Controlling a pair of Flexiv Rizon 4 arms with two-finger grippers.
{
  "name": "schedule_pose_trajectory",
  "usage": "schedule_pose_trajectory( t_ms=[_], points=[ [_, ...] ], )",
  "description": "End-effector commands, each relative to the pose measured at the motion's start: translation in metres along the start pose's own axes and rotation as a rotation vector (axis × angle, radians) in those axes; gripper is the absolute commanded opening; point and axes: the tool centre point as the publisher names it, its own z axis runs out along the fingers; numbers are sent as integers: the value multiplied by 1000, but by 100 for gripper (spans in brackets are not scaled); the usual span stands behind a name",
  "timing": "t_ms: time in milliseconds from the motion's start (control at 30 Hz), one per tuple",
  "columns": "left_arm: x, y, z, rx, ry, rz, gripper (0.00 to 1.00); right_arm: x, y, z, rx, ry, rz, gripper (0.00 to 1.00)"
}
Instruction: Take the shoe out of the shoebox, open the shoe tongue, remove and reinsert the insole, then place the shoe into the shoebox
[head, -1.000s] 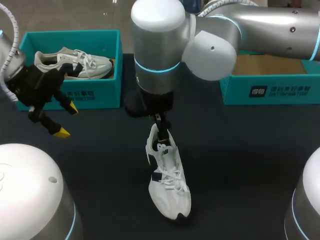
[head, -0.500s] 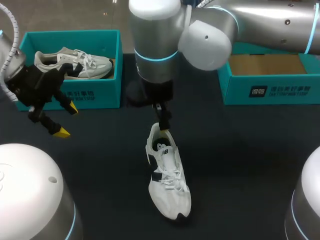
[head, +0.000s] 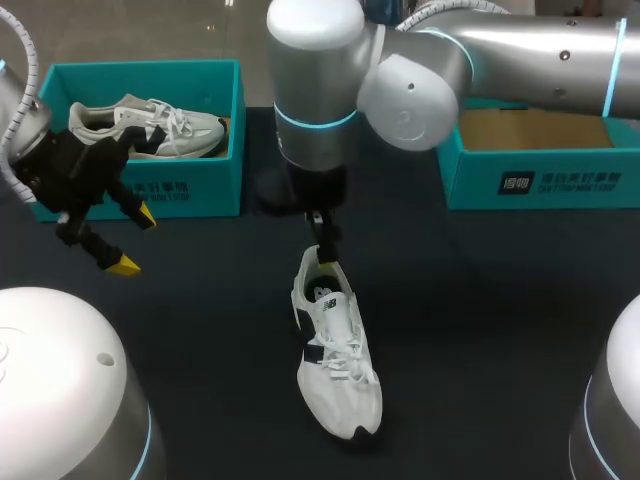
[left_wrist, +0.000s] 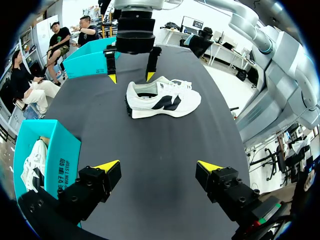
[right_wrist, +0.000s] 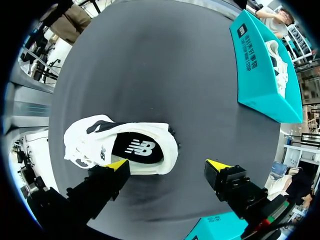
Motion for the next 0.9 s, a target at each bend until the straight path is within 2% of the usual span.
schedule_pose_trajectory(
  t_ms=[33, 167, 433, 900],
  points=[
    [0, 0, 0, -2, 1, 0, 100, -4, 2, 22, -18, 12, 6, 100],
    [0, 0, 0, -2, 1, 0, 100, -3, -1, 38, -27, 23, 25, 100],
    [0, 0, 0, -2, 1, 0, 100, -4, -8, 51, -31, 34, 49, 100],
    [0, 0, 0, -2, 1, 0, 100, -6, -3, 59, -52, 51, 63, 100]
  ],
)
